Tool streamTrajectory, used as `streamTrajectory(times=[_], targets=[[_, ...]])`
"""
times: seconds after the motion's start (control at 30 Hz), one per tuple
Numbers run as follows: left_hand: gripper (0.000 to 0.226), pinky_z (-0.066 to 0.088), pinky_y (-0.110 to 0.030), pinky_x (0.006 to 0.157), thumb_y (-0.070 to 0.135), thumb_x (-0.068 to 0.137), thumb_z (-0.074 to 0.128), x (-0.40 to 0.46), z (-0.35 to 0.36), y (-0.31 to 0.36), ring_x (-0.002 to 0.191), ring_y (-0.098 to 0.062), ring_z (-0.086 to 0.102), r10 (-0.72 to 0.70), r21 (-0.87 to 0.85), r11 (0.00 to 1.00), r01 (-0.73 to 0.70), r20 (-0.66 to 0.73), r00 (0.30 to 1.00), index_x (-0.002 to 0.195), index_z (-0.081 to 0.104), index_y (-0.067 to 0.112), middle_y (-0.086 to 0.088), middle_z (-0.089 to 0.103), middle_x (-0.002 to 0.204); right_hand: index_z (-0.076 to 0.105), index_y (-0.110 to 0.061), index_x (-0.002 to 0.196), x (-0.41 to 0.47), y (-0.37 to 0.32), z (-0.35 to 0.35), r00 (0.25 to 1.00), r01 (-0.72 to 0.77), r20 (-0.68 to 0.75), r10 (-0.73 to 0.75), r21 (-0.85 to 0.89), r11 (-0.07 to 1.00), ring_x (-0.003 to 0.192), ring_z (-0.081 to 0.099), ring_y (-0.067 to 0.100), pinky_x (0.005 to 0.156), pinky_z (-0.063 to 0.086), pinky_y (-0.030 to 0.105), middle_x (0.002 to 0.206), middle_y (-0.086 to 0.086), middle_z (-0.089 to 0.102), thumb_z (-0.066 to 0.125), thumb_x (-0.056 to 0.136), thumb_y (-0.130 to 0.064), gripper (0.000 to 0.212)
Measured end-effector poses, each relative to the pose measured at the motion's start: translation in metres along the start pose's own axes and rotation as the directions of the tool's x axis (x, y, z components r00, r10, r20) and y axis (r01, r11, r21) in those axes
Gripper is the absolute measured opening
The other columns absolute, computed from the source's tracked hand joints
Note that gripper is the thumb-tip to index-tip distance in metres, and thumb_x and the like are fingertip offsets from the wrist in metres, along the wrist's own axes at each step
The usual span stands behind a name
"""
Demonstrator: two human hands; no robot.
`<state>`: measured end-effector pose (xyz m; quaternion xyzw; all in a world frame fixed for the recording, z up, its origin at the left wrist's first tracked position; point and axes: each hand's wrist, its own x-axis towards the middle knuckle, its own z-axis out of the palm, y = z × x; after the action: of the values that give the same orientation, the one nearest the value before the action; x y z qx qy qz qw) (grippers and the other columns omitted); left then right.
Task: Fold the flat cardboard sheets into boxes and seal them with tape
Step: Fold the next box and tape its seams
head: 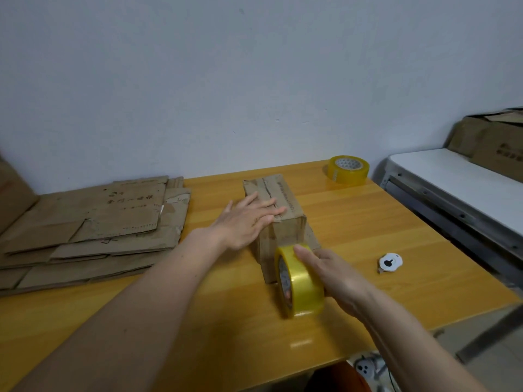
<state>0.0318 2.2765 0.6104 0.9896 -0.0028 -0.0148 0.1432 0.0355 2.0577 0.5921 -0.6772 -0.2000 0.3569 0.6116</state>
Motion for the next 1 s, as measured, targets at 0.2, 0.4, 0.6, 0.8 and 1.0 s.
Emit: streamTrajectory(times=[0.2, 0.4, 0.6, 0.8, 1.0], targets=[[0.05, 0.004, -0.059, 0.116, 0.069, 0.089, 0.037, 0.004, 0.014, 0.014, 0.147, -0.011, 0.003, -0.118, -0.121, 0.987, 0.101, -0.142, 0.983, 0.136, 0.04, 0.053, 0.023, 0.023, 0.155, 0.057, 0.001, 0.111, -0.002, -0.007, 0.003, 0.998, -0.056, -0.031, 0.055, -0.058, 0.997, 0.07, 0.071, 0.027, 0.062, 0.056, 0.031, 0.084, 0.019, 0.073, 0.045, 0.098, -0.041, 0.045], [0.067, 0.012, -0.057, 0.116, 0.064, 0.065, 0.074, 0.007, 0.033, 0.028, 0.147, -0.007, 0.003, -0.248, -0.376, 0.918, 0.125, -0.299, 0.922, 0.127, 0.055, 0.046, 0.021, 0.035, 0.15, 0.064, -0.013, 0.098, -0.011, 0.004, 0.004, 0.994, -0.04, -0.103, 0.035, -0.049, 0.998, 0.066, 0.071, 0.016, 0.06, 0.054, 0.023, 0.074, 0.005, 0.074, 0.048, 0.096, -0.044, 0.035], [0.077, 0.018, -0.055, 0.116, 0.058, 0.056, 0.082, 0.009, 0.044, 0.03, 0.147, -0.014, 0.004, -0.237, -0.391, 0.917, 0.079, -0.375, 0.896, 0.127, 0.056, 0.04, 0.014, 0.036, 0.151, 0.062, -0.005, 0.108, 0.005, 0.003, -0.017, 0.955, -0.08, -0.297, -0.023, -0.33, 0.94, 0.097, 0.063, 0.032, 0.09, 0.05, 0.048, 0.103, 0.015, 0.067, 0.04, 0.098, -0.048, 0.05], [0.08, 0.014, -0.052, 0.118, 0.057, 0.052, 0.082, 0.01, 0.045, 0.027, 0.147, -0.015, 0.003, -0.232, -0.44, 0.897, 0.048, -0.376, 0.897, 0.126, 0.057, 0.037, 0.011, 0.037, 0.151, 0.055, -0.015, 0.124, 0.021, 0.021, -0.098, 0.772, -0.506, -0.625, -0.115, -0.715, 0.483, 0.124, 0.039, 0.035, 0.099, 0.039, 0.045, 0.133, 0.013, 0.047, 0.04, 0.099, -0.022, 0.029], [0.076, 0.009, -0.042, 0.118, 0.047, 0.057, 0.086, 0.01, 0.043, 0.024, 0.147, -0.014, 0.002, -0.192, -0.463, 0.887, 0.005, -0.357, 0.914, 0.126, 0.057, 0.036, 0.01, 0.036, 0.15, 0.049, -0.018, 0.135, 0.018, 0.04, -0.13, 0.813, -0.542, -0.582, 0.005, -0.753, 0.373, 0.128, 0.033, 0.038, 0.103, 0.04, 0.045, 0.137, 0.014, 0.041, 0.037, 0.099, -0.009, 0.039]])
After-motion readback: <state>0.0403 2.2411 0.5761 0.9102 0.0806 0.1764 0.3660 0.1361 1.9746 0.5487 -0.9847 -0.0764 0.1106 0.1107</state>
